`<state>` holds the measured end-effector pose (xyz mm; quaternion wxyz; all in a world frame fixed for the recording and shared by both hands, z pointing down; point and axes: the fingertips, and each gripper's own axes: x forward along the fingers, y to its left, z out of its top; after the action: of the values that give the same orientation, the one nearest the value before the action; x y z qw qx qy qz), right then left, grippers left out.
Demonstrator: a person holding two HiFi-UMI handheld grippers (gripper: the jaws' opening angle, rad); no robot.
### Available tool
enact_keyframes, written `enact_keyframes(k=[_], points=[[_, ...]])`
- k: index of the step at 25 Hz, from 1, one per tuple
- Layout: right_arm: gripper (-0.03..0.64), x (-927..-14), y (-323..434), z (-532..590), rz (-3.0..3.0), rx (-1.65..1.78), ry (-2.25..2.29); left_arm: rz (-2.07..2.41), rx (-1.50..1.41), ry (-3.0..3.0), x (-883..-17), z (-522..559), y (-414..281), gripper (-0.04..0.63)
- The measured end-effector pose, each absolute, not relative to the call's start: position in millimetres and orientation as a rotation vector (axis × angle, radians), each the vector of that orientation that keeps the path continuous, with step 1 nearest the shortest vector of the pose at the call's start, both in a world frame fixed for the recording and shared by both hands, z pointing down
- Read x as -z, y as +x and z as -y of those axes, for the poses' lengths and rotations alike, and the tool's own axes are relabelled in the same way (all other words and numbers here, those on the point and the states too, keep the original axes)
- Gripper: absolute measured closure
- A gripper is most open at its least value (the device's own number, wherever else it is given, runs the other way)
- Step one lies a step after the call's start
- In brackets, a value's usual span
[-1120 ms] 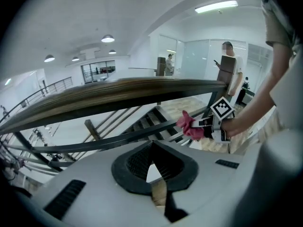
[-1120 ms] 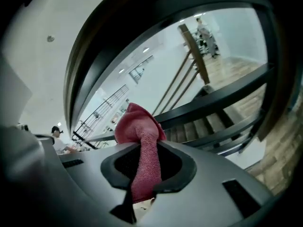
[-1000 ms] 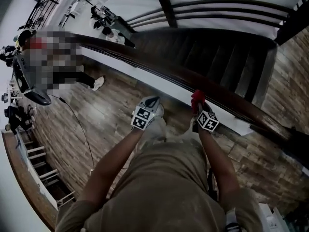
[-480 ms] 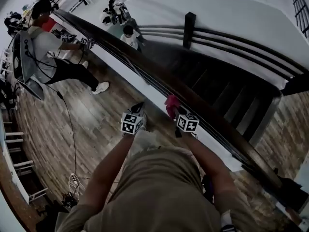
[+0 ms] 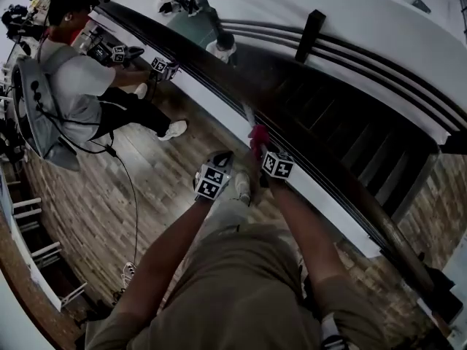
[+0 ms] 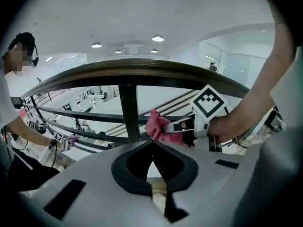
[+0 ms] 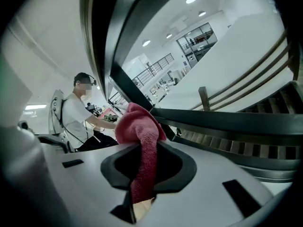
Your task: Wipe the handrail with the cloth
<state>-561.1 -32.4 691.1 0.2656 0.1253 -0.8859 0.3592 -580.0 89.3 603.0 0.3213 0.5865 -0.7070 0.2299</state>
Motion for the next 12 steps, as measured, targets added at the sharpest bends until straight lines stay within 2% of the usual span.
enact_keyframes(k=[5, 12], points=[[0.545, -721, -628, 51, 2.260, -1.074, 0.516, 1.813, -0.643, 1.571, -595, -95, -633, 0.580], [0.545, -729, -620, 71, 2.239, -1.167, 0.677, 1.774, -0.622, 1.591, -599, -113, -633, 0.580]])
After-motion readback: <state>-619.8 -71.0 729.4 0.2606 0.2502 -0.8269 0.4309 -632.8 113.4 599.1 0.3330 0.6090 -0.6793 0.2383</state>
